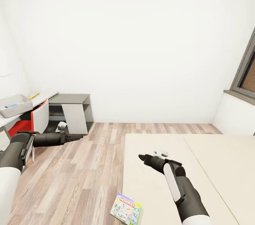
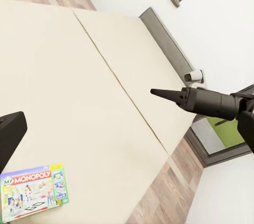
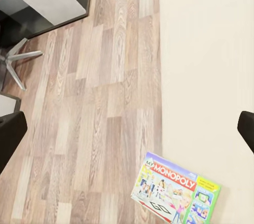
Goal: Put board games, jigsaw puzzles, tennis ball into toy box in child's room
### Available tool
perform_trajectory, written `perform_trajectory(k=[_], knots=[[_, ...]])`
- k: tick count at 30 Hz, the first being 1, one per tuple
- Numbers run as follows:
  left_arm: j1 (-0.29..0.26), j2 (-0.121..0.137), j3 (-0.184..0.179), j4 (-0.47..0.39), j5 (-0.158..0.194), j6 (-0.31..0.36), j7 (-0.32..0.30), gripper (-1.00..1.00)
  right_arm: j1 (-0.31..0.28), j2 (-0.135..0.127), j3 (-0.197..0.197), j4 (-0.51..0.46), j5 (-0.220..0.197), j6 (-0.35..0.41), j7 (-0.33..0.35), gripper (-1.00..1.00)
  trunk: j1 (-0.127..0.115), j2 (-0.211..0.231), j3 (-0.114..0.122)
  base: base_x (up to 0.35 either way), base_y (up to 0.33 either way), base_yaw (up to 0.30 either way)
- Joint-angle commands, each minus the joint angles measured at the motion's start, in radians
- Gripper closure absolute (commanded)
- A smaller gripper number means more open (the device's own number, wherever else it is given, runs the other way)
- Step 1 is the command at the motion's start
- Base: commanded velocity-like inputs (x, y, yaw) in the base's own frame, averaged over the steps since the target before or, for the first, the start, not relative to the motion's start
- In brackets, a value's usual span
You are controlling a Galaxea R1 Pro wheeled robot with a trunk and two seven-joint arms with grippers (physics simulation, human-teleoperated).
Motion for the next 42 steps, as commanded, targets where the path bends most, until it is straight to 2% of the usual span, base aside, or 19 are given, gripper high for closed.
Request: perform_trajectory(k=[1,27,42], knots=[[-0.001,-0.001,0.002,-0.001,-0.011,0.010,-0.009,-1.00,-0.001,0.001,-0.003,-0.001,0.000,0.005,0.003,-1.00,0.001,-0.002,-0.001,0.000,0.000,-0.004],[-0.001,0.006,0.002,-0.001,-0.011,0.010,-0.009,-1.00,0.000,0.001,0.001,0.000,0.000,0.004,0.003,-1.00,0.001,-0.002,0.001,0.000,0.004,-0.053],[0.000,0.006,0.002,-0.001,-0.011,0.010,-0.009,-1.00,-0.001,0.001,0.002,0.001,0.000,0.003,0.003,-1.00,0.001,-0.002,0.001,0.000,0.168,-0.001]])
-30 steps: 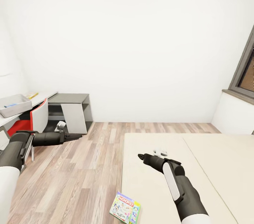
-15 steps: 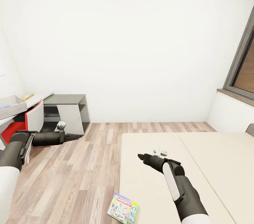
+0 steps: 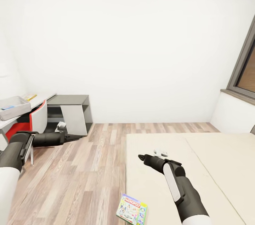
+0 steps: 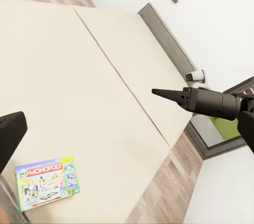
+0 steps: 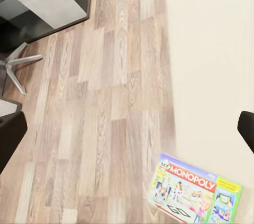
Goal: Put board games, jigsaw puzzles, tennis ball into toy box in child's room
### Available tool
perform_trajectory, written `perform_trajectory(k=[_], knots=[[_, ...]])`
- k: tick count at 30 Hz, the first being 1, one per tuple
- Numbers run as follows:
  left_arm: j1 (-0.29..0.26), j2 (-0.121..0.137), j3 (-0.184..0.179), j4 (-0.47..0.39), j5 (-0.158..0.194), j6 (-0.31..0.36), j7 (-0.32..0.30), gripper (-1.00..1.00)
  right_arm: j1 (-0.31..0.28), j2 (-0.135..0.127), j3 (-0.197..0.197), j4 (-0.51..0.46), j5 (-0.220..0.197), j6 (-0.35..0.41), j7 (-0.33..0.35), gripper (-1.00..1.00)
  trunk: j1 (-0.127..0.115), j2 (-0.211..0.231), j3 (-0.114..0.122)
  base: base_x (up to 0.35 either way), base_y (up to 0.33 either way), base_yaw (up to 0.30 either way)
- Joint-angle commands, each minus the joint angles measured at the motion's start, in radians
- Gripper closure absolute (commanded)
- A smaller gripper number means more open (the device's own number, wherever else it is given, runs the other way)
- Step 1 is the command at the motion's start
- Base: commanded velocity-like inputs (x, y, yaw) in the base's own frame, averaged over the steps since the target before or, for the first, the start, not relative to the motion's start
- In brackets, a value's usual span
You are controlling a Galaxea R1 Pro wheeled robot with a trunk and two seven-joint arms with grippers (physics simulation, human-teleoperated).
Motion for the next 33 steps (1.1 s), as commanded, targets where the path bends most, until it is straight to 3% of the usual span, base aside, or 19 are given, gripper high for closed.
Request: perform_trajectory(k=[1,33], knots=[[-0.001,0.000,0.002,0.000,-0.011,0.010,-0.009,-1.00,0.000,0.001,-0.003,-0.001,0.000,0.006,0.003,-1.00,0.001,-0.001,-0.001,0.000,0.247,0.000],[-0.001,0.000,0.002,0.000,-0.010,0.010,-0.009,-1.00,0.000,0.000,-0.005,-0.001,0.000,0.005,0.004,-1.00,0.001,-0.001,-0.001,0.000,0.253,0.000]])
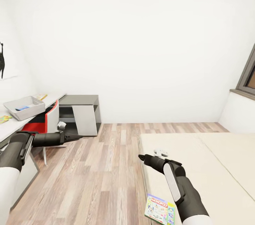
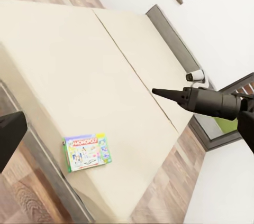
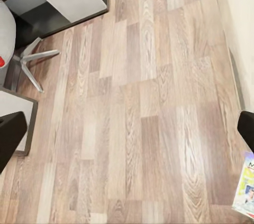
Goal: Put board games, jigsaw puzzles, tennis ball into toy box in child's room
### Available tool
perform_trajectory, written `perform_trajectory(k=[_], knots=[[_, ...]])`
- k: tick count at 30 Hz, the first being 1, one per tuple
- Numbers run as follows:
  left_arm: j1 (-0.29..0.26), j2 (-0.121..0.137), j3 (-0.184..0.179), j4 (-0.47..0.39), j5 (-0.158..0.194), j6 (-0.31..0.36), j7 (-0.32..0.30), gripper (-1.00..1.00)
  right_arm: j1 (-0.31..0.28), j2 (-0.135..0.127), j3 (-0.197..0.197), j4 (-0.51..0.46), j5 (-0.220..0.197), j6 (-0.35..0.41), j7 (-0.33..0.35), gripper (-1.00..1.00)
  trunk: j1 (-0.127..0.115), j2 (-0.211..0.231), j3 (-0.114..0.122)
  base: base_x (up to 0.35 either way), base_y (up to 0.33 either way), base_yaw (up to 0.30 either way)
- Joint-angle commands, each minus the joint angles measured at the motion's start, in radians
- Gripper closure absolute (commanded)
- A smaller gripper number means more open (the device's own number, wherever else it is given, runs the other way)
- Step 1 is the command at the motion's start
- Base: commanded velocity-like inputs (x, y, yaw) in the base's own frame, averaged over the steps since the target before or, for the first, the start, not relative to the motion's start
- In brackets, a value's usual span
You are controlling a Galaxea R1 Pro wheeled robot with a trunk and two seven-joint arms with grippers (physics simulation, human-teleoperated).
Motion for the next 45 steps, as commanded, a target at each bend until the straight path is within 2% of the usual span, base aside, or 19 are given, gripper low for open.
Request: perform_trajectory(k=[1,32,45], knots=[[-0.001,0.000,0.002,0.000,-0.011,0.010,-0.009,-1.00,-0.001,0.001,-0.003,-0.001,0.000,0.006,0.003,-1.00,0.001,-0.001,-0.001,0.000,0.253,0.000],[-0.001,0.001,0.002,0.000,-0.011,0.010,-0.009,-1.00,-0.001,0.001,-0.003,-0.002,0.000,0.004,0.003,-1.00,0.001,-0.001,-0.001,0.000,0.251,-0.001],[-0.001,0.000,0.002,0.000,-0.010,0.010,-0.009,-1.00,-0.001,0.001,-0.004,-0.001,0.000,0.005,0.003,-1.00,0.001,-0.001,-0.001,0.011,0.231,-0.231]])
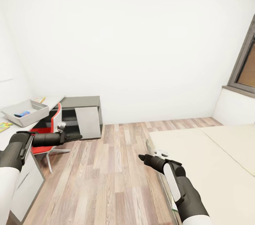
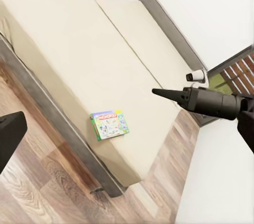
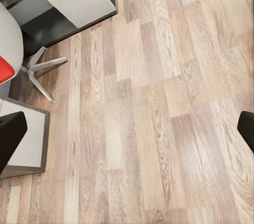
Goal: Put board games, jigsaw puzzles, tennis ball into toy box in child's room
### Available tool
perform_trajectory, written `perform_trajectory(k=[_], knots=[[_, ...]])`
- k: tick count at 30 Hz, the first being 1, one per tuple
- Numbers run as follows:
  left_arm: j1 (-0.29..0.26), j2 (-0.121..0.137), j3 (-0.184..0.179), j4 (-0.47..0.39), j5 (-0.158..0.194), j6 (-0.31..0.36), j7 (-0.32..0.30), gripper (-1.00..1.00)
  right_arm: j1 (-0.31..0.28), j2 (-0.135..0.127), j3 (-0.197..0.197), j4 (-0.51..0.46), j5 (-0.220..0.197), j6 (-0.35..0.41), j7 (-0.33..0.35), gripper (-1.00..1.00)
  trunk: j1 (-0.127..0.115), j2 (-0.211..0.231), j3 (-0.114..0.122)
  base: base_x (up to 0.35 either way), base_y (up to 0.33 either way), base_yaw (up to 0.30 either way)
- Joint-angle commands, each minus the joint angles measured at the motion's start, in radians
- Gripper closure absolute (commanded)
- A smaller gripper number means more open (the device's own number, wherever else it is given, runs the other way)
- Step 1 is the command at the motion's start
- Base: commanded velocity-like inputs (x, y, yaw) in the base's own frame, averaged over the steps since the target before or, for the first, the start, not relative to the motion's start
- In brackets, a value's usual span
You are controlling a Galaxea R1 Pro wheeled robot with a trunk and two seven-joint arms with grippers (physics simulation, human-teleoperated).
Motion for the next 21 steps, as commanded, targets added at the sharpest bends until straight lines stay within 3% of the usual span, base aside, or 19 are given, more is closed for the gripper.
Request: perform_trajectory(k=[1,21], knots=[[0.000,0.000,0.002,-0.001,-0.011,0.010,-0.009,-1.00,-0.001,0.001,-0.003,0.000,0.000,0.005,0.003,-1.00,0.001,-0.001,-0.001,0.044,0.091,-0.278],[-0.001,0.002,0.003,-0.001,-0.010,0.010,-0.009,-1.00,-0.001,0.001,-0.005,0.000,0.000,0.006,0.003,-1.00,0.001,-0.001,-0.001,0.004,0.050,-0.280]])
